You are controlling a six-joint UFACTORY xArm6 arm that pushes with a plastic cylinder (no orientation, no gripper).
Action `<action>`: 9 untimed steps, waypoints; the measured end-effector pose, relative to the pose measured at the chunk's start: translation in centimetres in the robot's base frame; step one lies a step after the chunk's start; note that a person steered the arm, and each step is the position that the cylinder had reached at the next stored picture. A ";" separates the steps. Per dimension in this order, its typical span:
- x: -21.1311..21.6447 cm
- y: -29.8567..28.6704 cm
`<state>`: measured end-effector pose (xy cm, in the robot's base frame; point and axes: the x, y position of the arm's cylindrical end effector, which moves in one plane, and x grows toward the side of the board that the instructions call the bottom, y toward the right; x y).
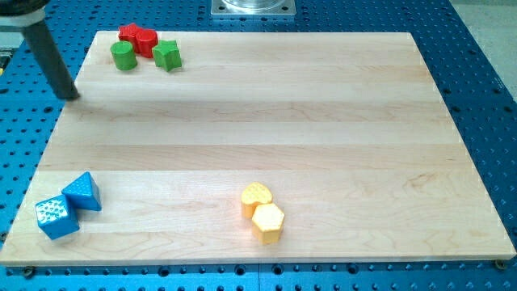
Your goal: Move the cube into the triangle
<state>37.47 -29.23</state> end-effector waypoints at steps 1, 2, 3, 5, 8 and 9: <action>2.6 8.3; 9.6 10.2; 16.9 9.9; 24.4 10.8; 24.3 6.3; 24.0 7.1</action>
<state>61.45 -22.17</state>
